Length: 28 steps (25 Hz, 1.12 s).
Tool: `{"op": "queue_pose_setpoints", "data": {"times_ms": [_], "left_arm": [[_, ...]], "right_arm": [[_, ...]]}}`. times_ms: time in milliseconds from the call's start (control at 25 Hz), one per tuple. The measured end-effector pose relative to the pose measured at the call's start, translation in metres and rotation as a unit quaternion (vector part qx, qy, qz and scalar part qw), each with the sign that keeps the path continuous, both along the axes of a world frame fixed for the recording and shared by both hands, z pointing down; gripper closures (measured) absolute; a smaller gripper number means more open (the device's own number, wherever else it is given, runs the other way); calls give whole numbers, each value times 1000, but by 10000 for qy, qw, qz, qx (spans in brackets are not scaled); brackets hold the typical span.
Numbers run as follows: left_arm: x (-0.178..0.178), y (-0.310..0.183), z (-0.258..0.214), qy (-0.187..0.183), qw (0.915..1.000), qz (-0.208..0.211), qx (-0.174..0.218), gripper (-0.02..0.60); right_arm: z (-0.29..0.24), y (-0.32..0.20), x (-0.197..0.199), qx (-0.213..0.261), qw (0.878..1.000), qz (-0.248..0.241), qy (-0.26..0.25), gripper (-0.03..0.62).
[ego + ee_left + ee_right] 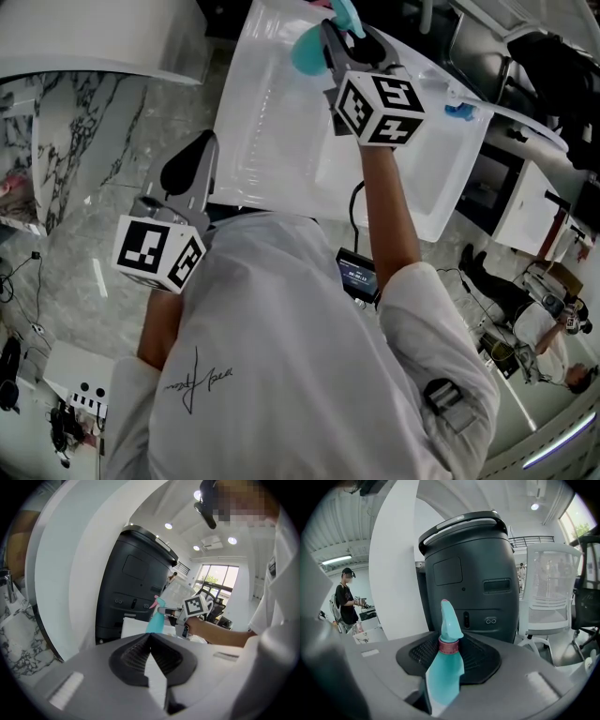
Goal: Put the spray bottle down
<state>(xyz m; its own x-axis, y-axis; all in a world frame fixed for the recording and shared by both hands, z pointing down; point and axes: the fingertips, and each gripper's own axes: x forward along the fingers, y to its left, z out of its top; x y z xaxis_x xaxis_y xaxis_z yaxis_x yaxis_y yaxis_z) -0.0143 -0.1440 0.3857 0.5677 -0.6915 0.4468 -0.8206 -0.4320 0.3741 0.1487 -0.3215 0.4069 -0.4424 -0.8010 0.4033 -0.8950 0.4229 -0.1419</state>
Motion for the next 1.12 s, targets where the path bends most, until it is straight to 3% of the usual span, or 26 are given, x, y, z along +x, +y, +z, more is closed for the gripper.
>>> {"op": "queue_pose_setpoints", "data": {"times_ms": [1120], "left_arm": [[0,-1,8,-135,9998,-12,-158,575]], "right_arm": [[25,-34,11,320,9988,364,-97,464]]}}
